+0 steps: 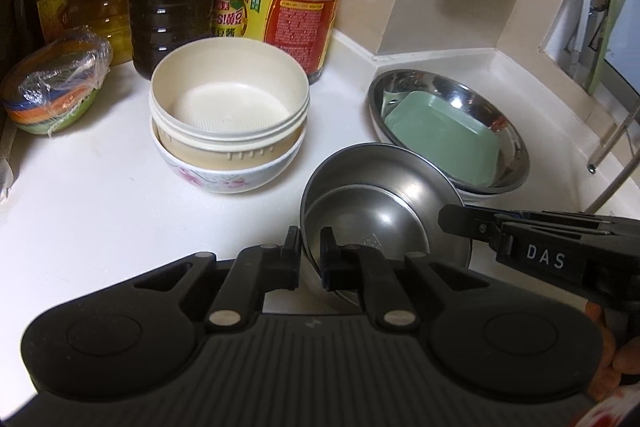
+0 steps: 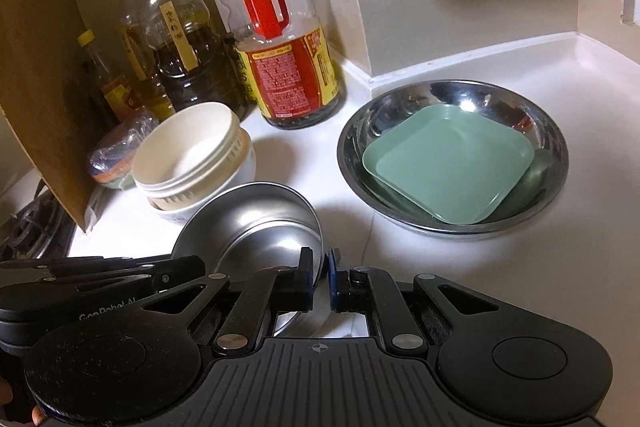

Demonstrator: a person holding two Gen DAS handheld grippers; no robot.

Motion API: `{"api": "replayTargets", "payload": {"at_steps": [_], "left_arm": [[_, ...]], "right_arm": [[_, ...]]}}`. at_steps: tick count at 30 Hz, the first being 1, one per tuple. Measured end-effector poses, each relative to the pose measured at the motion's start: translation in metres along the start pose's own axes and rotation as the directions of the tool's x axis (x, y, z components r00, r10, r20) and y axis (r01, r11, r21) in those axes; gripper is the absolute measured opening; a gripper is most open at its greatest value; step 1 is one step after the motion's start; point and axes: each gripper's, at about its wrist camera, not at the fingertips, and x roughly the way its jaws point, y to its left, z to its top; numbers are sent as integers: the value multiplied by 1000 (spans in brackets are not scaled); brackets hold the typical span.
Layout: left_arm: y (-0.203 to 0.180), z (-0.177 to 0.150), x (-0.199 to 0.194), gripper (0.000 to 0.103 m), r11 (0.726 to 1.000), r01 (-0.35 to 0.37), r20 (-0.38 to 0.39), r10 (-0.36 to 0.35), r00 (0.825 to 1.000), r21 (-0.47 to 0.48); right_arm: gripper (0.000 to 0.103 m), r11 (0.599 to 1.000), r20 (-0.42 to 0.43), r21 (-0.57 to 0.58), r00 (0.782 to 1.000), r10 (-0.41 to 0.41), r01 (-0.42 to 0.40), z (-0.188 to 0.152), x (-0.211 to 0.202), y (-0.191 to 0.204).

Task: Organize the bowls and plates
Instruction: 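Lift the steel pot with both grippers and carry it over the cream bowls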

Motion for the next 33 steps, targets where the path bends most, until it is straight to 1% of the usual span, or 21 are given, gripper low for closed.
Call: {"api": "replayTargets", "payload": {"at_steps": [7, 11, 15, 19, 23, 27, 30, 33], "left_arm": [[0, 8, -27, 8, 999, 32, 35, -33, 999, 14], [2, 17, -41, 8, 999, 38, 68, -39, 997, 12], [10, 31, -50, 8, 1000, 25, 109, -25, 994, -1], [21, 46, -51, 8, 1000, -3, 142, 5, 990, -14], [37, 64, -49, 9, 999, -19, 153, 25, 988, -45], [51, 79, -44, 9, 997, -44, 164, 54, 985, -65], [60, 88, -36, 9, 995, -62, 155, 73, 985, -76], [70, 95, -27, 9, 993, -61, 136, 74, 988, -97]], "right_arm": [[8, 1000, 22, 10, 1000, 2, -2, 7, -25, 10], [8, 1000, 39, 12, 999, 22, -22, 22, -37, 18], [8, 999, 60, -4, 997, 53, -53, 39, -40, 28], [8, 995, 64, 4, 993, 104, -104, 63, -32, 37], [8, 990, 61, 7, 988, 142, -143, 87, -16, 45], [8, 985, 40, 21, 984, 173, -174, 104, 2, 49], [8, 981, 10, 42, 982, 191, -191, 114, 19, 49], [8, 978, -19, 72, 980, 200, -198, 121, 35, 47]]}}
